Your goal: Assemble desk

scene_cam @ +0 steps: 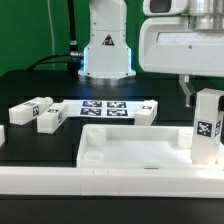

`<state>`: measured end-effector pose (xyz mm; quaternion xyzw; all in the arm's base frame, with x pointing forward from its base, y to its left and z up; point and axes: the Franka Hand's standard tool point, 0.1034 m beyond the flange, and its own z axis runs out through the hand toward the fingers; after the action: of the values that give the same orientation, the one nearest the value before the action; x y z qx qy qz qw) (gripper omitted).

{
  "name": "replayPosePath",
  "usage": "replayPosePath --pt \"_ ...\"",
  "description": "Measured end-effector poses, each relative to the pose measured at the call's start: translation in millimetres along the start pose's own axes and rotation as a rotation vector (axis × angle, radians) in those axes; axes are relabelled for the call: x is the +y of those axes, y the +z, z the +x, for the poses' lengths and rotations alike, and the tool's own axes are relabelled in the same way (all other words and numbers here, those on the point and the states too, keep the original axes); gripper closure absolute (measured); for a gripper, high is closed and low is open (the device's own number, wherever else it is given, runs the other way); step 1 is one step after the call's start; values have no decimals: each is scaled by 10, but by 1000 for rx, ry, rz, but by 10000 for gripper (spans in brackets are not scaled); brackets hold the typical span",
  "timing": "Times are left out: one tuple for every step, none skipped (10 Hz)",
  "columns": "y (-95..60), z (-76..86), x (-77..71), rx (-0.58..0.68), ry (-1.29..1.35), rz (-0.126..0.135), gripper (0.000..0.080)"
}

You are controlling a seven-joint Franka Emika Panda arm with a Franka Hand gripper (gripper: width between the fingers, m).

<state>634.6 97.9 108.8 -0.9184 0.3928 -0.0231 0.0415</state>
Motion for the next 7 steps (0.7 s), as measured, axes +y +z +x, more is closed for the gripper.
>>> replayPosePath --pt "-1 7 13 -16 70 2 509" --pt "-1 11 16 -21 90 7 509" --pt "-1 10 16 -21 104 7 509" --pt "4 6 15 -22 97 6 509" --pt "5 6 16 -21 70 6 328" --pt "7 -1 12 -21 3 6 213" --pt "9 -16 4 -22 -10 5 213"
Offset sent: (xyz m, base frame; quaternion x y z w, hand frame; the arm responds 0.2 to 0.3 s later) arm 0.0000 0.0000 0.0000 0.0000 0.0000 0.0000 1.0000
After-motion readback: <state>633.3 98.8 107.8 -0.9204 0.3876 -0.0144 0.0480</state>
